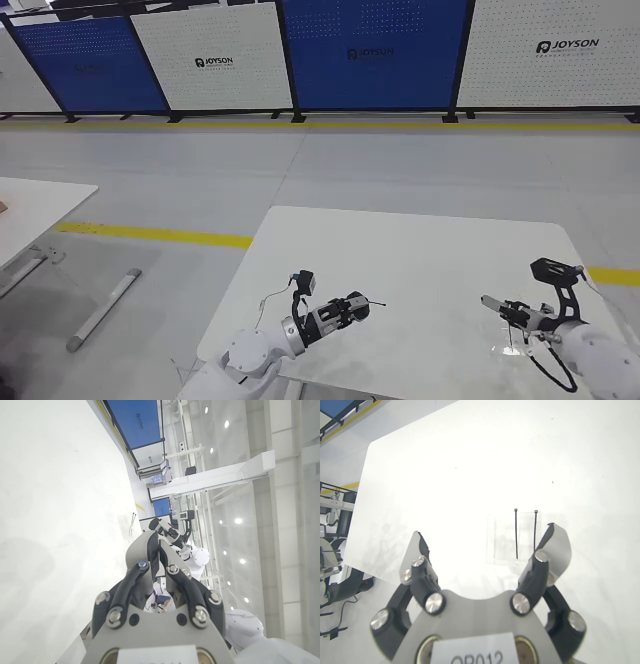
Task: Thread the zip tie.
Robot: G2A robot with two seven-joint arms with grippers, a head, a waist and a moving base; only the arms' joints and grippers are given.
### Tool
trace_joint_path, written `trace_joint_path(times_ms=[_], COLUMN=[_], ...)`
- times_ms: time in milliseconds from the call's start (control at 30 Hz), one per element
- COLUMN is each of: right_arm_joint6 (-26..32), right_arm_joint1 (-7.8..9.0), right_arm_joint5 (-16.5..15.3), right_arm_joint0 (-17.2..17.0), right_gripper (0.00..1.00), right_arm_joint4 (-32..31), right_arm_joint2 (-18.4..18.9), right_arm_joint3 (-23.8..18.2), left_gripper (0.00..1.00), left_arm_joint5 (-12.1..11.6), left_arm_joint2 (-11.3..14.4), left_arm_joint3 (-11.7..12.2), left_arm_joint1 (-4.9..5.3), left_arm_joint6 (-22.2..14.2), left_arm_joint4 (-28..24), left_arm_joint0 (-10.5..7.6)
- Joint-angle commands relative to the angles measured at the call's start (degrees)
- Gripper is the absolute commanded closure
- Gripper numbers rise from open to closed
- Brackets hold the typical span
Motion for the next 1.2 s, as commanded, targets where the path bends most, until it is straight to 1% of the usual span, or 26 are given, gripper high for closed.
trace_joint_path(times_ms=[0,100,167,300,400,433,500,800,867,900,967,1100,1167], right_arm_joint6=[0.0,-0.3,-0.3,6.6,13.6,15.5,15.2,15.2,15.2,15.7,18.1,18.1,18.1], right_arm_joint1=[0.00,0.01,0.16,0.62,0.97,0.94,0.83,0.83,0.94,0.96,1.15,1.69,1.79], right_arm_joint5=[0.0,-0.1,-0.9,-1.2,-1.8,-1.2,-0.2,-0.2,-3.5,-5.5,-9.8,-12.5,-12.4], right_arm_joint0=[0.0,-0.1,-0.4,1.6,4.2,5.3,6.2,6.2,5.9,6.3,7.3,8.3,8.4], right_gripper=[0.00,0.00,0.00,0.00,0.00,0.00,0.00,0.00,0.00,0.00,0.00,0.00,0.00], right_arm_joint4=[0.0,-0.3,-3.4,-9.2,-15.8,-17.1,-18.3,-18.3,-18.5,-17.0,-15.9,-14.8,-14.6], right_arm_joint2=[0.0,0.0,-0.8,-1.8,-3.8,-4.8,-5.4,-5.4,-5.8,-5.8,-5.7,-6.2,-6.2], right_arm_joint3=[0.0,0.1,-0.2,-1.0,-1.2,-1.2,-1.4,-1.4,-0.4,-0.1,0.1,1.6,1.8], left_gripper=[1.00,1.00,1.00,1.00,1.00,1.00,1.00,1.00,1.00,1.00,1.00,1.00,1.00], left_arm_joint5=[0.0,0.0,0.0,0.0,0.0,0.0,0.0,0.0,0.0,0.0,0.0,0.0,0.0], left_arm_joint2=[0.0,0.0,0.0,0.0,0.0,0.0,0.0,0.0,0.0,0.0,0.0,0.0,0.0], left_arm_joint3=[0.0,0.0,0.0,0.0,0.0,0.0,0.0,0.0,0.0,0.0,0.0,0.0,0.0], left_arm_joint1=[0.00,0.00,0.00,0.00,0.00,0.00,0.00,0.00,0.00,0.00,0.00,0.00,0.00], left_arm_joint6=[0.0,0.0,0.0,0.0,0.0,0.0,0.0,0.0,0.0,0.0,0.0,0.0,0.0], left_arm_joint4=[0.0,0.0,0.0,0.0,0.0,0.0,0.0,0.0,0.0,0.0,0.0,0.0,0.0], left_arm_joint0=[0.00,0.00,0.00,0.00,0.00,0.00,0.00,0.00,0.00,0.00,0.00,0.00,0.00])
